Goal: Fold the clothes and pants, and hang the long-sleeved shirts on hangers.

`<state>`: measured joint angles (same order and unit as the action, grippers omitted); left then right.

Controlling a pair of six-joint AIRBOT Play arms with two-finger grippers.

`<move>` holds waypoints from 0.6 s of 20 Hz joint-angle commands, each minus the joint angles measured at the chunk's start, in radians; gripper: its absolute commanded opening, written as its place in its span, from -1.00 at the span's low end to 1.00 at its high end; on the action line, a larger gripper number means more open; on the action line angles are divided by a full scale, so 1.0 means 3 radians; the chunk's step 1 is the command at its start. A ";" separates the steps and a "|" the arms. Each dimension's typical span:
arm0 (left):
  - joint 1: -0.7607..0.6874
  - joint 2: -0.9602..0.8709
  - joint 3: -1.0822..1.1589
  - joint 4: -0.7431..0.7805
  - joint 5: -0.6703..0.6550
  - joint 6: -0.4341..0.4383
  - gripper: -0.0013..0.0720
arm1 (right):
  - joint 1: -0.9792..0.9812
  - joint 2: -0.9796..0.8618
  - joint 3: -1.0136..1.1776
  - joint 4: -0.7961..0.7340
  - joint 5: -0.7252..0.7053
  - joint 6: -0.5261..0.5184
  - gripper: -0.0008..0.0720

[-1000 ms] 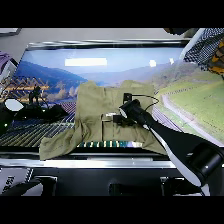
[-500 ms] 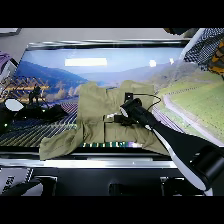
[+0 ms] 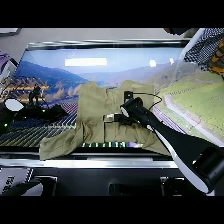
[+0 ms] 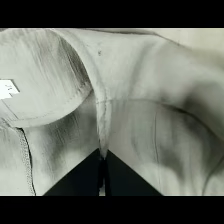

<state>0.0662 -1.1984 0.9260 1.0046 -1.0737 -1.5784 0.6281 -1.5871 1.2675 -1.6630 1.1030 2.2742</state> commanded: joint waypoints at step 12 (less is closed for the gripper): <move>0.0004 -0.0001 0.0004 0.0341 0.0003 0.0006 0.25 | 0.0001 0.0481 0.0003 0.0004 0.0423 -0.0207 -0.89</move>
<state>0.0666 -1.1984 0.9260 1.0660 -1.0733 -1.5780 0.6281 -1.5089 1.2675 -1.6615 1.1908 2.2326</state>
